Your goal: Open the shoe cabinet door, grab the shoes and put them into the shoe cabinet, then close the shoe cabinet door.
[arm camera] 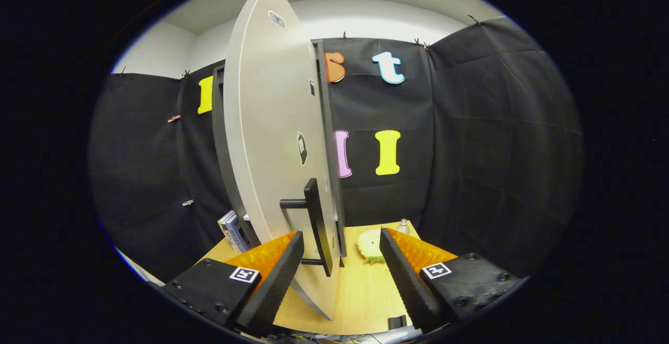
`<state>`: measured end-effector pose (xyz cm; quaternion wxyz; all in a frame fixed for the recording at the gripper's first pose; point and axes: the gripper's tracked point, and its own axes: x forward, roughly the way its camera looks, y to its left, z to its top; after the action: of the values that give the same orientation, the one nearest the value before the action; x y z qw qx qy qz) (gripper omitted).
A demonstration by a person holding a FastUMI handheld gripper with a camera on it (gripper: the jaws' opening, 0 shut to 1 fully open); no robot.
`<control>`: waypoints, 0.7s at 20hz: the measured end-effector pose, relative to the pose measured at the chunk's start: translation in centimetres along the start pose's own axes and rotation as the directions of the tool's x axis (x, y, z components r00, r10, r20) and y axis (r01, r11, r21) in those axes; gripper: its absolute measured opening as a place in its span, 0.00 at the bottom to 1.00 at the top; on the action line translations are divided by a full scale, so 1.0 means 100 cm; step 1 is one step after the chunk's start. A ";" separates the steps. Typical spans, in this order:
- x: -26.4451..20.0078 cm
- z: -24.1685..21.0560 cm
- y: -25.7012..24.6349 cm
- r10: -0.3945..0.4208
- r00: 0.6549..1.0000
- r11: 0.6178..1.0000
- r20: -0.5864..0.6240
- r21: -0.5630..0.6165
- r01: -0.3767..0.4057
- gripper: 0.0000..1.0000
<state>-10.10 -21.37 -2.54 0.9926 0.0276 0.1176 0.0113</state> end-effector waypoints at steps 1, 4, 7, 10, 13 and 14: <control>0.000 -0.002 0.012 0.007 1.000 1.000 0.001 -0.005 -0.007 0.97; 0.007 -0.006 0.046 0.018 1.000 1.000 0.000 0.001 -0.018 0.97; 0.017 -0.009 0.080 0.016 1.000 1.000 -0.007 0.011 -0.016 0.97; 0.031 -0.010 0.110 0.002 1.000 1.000 0.002 0.017 -0.002 0.97; 0.044 -0.009 0.133 -0.006 1.000 1.000 0.017 0.024 0.005 0.97; 0.050 -0.010 0.141 -0.003 1.000 1.000 0.020 0.024 0.003 0.97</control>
<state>-5.66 -7.09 -3.84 0.9934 0.0395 0.1077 0.0081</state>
